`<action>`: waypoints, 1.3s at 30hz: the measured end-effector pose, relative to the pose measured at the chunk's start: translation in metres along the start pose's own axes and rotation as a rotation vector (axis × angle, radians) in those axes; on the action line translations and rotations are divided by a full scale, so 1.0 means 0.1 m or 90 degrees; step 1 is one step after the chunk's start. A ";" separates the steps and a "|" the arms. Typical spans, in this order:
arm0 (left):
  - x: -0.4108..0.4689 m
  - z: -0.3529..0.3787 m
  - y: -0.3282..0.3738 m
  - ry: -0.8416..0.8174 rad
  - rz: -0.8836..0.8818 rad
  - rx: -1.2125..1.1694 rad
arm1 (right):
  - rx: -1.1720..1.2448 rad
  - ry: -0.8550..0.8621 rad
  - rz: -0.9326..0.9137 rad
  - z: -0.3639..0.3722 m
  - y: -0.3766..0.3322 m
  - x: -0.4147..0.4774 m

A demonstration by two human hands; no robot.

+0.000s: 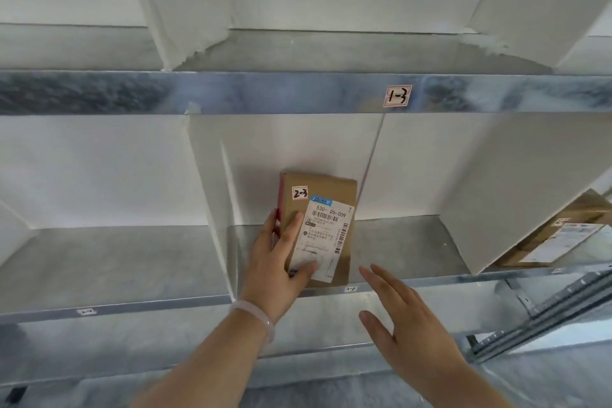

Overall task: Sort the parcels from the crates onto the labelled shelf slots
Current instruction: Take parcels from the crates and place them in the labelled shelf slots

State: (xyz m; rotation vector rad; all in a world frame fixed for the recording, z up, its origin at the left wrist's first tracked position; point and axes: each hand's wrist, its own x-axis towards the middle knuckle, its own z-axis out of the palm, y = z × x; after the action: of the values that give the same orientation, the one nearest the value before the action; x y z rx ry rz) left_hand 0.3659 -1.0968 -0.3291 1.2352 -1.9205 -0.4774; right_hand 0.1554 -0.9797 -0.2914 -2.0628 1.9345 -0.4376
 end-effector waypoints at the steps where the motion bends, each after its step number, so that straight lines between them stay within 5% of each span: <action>1: 0.04 0.04 -0.04 0.005 0.002 0.006 | 0.003 -0.006 -0.002 0.01 0.04 0.05; 24: -0.24 0.45 -0.35 0.084 -0.236 -0.158 | 0.048 -0.086 -0.061 0.36 0.37 0.26; 33: -0.95 0.05 0.09 0.058 -0.253 0.073 | -0.001 -0.091 -0.164 0.20 0.18 0.14; 39: -1.72 -0.66 0.48 0.107 -0.286 0.248 | 0.002 -0.158 -0.370 0.27 -0.49 0.04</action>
State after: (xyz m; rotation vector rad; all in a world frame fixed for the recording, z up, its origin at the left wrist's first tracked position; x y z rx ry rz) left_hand 0.4262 -0.9159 -0.3269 1.9149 -1.6353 -0.2149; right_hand 0.2117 -0.9810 -0.2960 -2.5209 1.1772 -0.2764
